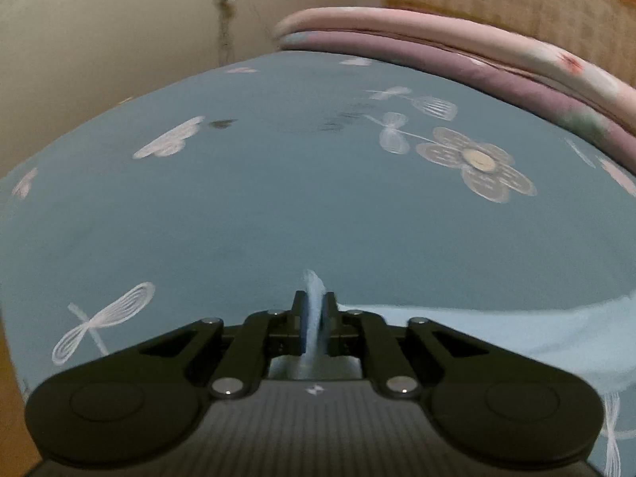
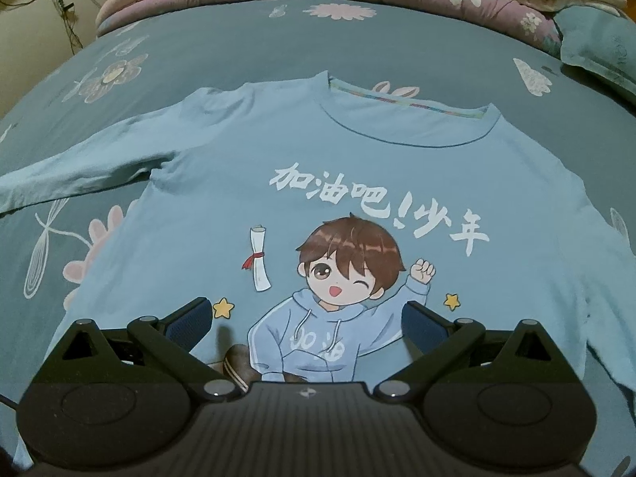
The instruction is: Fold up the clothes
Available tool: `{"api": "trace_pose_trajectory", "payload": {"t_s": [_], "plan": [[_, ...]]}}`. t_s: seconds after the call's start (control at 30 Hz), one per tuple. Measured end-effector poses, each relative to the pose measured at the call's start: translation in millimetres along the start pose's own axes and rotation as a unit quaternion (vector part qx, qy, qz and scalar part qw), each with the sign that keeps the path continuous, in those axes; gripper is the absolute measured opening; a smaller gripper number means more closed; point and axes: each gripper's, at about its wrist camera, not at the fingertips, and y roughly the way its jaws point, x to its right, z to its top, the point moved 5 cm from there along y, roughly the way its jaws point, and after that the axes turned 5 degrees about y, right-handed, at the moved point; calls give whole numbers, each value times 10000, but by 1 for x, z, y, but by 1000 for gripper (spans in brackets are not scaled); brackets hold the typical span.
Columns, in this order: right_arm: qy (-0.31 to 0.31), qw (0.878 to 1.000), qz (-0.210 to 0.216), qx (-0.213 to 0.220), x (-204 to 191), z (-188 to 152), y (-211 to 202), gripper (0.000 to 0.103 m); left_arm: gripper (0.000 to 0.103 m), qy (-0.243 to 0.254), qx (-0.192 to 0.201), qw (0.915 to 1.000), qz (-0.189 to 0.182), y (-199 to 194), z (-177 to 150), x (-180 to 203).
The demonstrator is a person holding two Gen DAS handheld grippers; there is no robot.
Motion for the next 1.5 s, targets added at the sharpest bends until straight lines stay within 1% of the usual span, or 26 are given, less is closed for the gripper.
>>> {"api": "trace_pose_trajectory", "payload": {"t_s": [0.1,0.13,0.17,0.27,0.33,0.37,0.43,0.47,0.53,0.6,0.73,0.8,0.9,0.93,0.97,1.0,1.07,1.1,1.17,1.27,1.3,1.4,1.43,1.5], "plan": [[0,10000,6,-18,-1,0,1,103,11,-186,-111,9982,556,4,-2,-17],[0,10000,8,-23,-1,0,2,103,11,-251,-108,9979,583,3,-3,-20],[1,10000,10,-29,-2,0,2,103,11,-337,-104,9981,510,2,-4,-22],[16,10000,-8,-30,-1,1,3,103,23,-601,-205,9978,176,-7,-15,-20],[19,10000,-13,-45,-1,1,4,103,38,-935,-332,9950,-96,-13,-28,-17],[15,10000,-12,-54,-2,1,4,103,39,-1197,-382,9917,-281,-15,-36,-17],[6,10000,-10,-73,-2,0,6,103,40,-1740,-405,9823,-555,-19,-51,-20],[1,10000,-8,-83,-2,0,6,103,40,-1939,-390,9783,-616,-20,-57,-22],[-6,10000,1,-99,-2,0,7,103,40,-2137,-325,9747,-577,-20,-69,-26],[-11,9999,7,-109,-2,-1,7,103,42,-2065,-328,9761,-591,-15,-75,-25],[-18,9999,11,-118,-2,-1,8,103,43,-1421,-120,9886,-479,-8,-68,-13],[-22,9999,13,-122,-3,-2,9,103,42,-1299,-35,9901,-539,-3,-63,-9],[-29,9999,-1,-133,-3,-2,9,103,39,-1110,-19,9929,-430,6,-57,-3],[-20,9999,-12,-134,-2,-3,9,103,37,-1000,-37,9943,-368,7,-55,1],[-11,9999,-23,-134,-1,-4,8,103,32,-906,-63,9954,-309,8,-53,4],[5,9999,-27,-134,0,-4,8,103,22,-829,-99,9962,-254,8,-52,7],[59,9999,-39,-137,2,-3,8,103,12,-915,-176,9951,-324,6,-53,9],[70,9999,-44,-138,3,-3,8,103,9,-1037,-216,9935,-409,4,-53,8],[68,9999,-41,-143,3,-3,9,103,8,-1254,-298,9902,-530,-2,-55,3],[44,9999,-41,-156,3,-1,10,103,7,-1543,-371,9850,-675,-17,-56,-9],[36,9999,-36,-160,3,-1,11,103,7,-1616,-374,9839,-674,-23,-56,-15],[17,9999,-20,-161,4,2,13,103,8,-1662,-501,9827,-648,-32,-59,-26],[12,9999,-12,-161,5,4,14,103,10,-1664,-553,9824,-637,-34,-60,-29],[-19,9999,6,-152,4,6,16,103,18,-1671,-688,9821,-541,-33,-63,-33]]}}
